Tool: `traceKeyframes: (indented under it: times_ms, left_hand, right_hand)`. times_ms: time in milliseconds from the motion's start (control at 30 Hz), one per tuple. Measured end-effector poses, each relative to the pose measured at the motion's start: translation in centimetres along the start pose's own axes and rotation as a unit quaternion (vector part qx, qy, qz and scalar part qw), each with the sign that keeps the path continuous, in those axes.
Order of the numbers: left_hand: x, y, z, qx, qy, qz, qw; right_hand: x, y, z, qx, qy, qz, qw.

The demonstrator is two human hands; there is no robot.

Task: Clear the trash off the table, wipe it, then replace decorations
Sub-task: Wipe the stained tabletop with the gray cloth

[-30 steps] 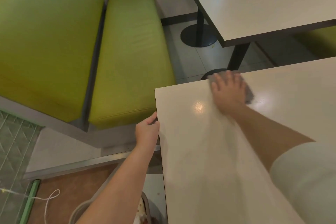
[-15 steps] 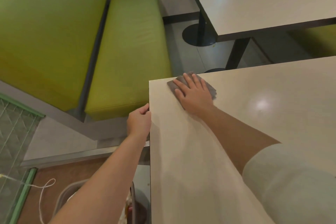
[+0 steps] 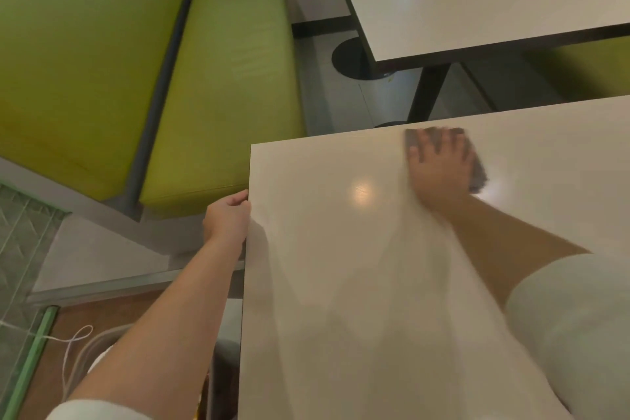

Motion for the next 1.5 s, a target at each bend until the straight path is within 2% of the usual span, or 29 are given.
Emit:
traceKeyframes:
  times_ms: [167,300,433,633,767,833,933,1000,1200,1333,1400,1500]
  left_hand:
    - [-0.2,-0.8,-0.4,-0.004,0.029,-0.007,1.000]
    - [-0.3,-2.2,-0.8,0.011,0.045,-0.005,0.999]
    - [0.2,-3.9,-1.8,0.053,0.077,0.019,0.995]
    - [1.3,-9.2,-3.7,0.074,0.189,0.080,0.976]
    - [2.6,-12.4,-4.5,0.091,0.254,0.095,0.958]
    - [3.1,-13.7,-4.6,0.096,0.251,0.088,0.959]
    - [4.0,-15.0,-4.6,0.084,0.213,0.067,0.971]
    - [4.5,-15.4,-4.4,0.081,0.191,0.059,0.977]
    - [5.1,-17.2,-4.4,0.078,0.164,0.031,0.983]
    - [5.7,-18.3,-3.7,0.110,0.243,-0.002,0.964]
    - [6.6,-19.1,-3.9,0.122,0.294,0.001,0.948]
    - [7.5,-20.5,-4.4,0.101,0.276,0.004,0.956]
  right_hand:
    - [10.9,-11.2,4.1,0.058,0.020,-0.128,0.990]
    - [14.5,-18.0,5.6,0.086,0.026,-0.213,0.973]
    - [11.5,-16.7,4.4,0.098,0.040,-0.250,0.962]
    - [-0.8,-10.5,0.6,0.021,0.013,-0.130,0.991]
    - [-9.8,-7.5,-2.1,0.016,0.006,-0.041,0.999]
    - [-11.9,-6.9,-2.6,0.027,0.000,-0.014,1.000]
    - [-10.2,-8.4,-1.7,0.023,0.008,0.028,0.999]
    - [-6.9,-11.5,-0.5,0.027,-0.001,-0.004,1.000]
    - [3.1,-25.3,3.2,0.104,-0.001,-0.196,0.975]
    - [3.8,-28.3,3.5,0.126,0.010,-0.315,0.941]
    - [1.9,-26.7,3.0,0.119,0.019,-0.316,0.941]
    - [-2.9,-23.1,1.8,0.085,0.007,-0.241,0.967]
Point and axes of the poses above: each hand's wrist, its own y-axis towards the middle knuckle, its own z-axis out of the palm, x = y × z, the point moved 4 cm from there along y, towards the middle knuckle, and after that the axes turned 8 degrees about z, right-handed, at the moved point
